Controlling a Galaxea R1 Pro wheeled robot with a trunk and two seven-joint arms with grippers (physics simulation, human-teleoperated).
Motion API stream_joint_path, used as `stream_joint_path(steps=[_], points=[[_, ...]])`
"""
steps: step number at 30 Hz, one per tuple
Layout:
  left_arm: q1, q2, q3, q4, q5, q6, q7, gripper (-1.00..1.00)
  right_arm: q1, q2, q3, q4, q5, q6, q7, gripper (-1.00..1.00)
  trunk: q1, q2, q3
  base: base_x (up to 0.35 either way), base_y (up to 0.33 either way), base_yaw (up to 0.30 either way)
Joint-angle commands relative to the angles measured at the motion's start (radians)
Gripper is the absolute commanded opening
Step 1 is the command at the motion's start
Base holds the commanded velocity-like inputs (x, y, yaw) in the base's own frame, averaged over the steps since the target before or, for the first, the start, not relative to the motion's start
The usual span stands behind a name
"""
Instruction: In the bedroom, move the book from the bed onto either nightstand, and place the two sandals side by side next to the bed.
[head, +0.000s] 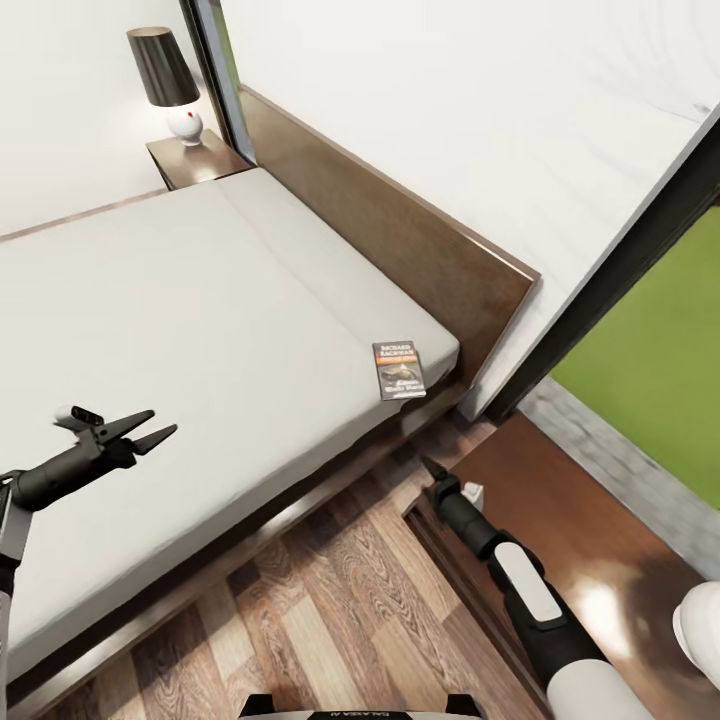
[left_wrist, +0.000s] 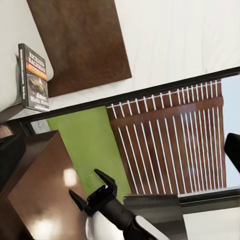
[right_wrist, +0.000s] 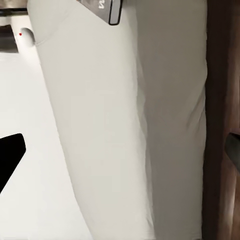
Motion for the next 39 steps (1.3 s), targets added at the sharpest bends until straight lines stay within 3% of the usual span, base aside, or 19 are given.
stream_joint_path(steps=[1,6,10,12,24,39], points=[[0.0,-0.001,0.0,0.0,-0.001,0.011,-0.004,1.0,0.0,-0.001,-0.002,-0.002,-0.007,0.004,0.026,1.0,0.0,0.0,-0.001,0.0,0.0,0.0],[0.0,-0.002,0.0,0.0,-0.001,0.011,-0.004,1.0,0.0,-0.004,-0.013,-0.003,-0.009,-0.014,0.091,1.0,0.0,0.0,-0.001,0.0,0.0,0.0],[0.001,-0.003,-0.001,0.001,-0.001,0.009,-0.004,1.0,0.0,-0.003,-0.027,0.002,-0.009,-0.121,0.108,1.0,0.0,0.0,-0.001,0.0,0.0,0.0],[0.001,-0.003,-0.001,0.001,-0.001,0.009,-0.004,1.0,0.0,-0.002,-0.028,0.003,-0.009,-0.136,0.109,1.0,0.0,0.0,-0.001,0.0,0.0,0.0],[0.001,-0.015,-0.001,-0.001,-0.003,0.009,-0.004,1.0,0.0,0.002,-0.023,0.005,-0.009,-0.144,0.11,1.0,0.0,0.0,-0.001,0.0,0.0,0.0],[0.001,-0.016,-0.001,-0.001,-0.003,0.009,-0.004,1.0,0.0,0.001,-0.021,0.004,-0.009,-0.144,0.111,1.0,0.0,0.0,-0.021,0.011,0.0,0.0]])
